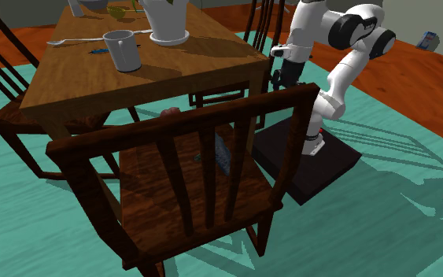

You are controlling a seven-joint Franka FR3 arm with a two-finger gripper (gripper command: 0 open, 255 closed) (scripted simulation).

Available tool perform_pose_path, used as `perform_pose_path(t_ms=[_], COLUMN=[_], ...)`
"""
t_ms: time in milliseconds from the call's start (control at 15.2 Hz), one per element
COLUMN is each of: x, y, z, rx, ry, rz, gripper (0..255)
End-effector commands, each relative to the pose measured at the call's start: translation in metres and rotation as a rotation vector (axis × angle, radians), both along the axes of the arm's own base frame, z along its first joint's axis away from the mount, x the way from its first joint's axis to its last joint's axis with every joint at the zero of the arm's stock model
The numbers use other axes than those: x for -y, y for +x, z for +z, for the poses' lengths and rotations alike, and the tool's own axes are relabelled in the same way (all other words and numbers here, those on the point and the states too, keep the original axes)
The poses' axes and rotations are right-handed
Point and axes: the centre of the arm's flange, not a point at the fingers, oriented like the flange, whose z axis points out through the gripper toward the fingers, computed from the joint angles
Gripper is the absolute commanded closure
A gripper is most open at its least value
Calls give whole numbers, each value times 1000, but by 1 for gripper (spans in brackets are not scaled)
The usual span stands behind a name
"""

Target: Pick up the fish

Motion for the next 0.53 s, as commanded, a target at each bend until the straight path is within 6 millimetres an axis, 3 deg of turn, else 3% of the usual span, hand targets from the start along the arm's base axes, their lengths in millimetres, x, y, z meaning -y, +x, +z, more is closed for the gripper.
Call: perform_pose_path(t_ms=[0, 462], x=[0, -50], y=[0, 72], z=[0, -16], rx=[0, 37], ry=[0, 22], rz=[0, -405], gripper=[0, 0])
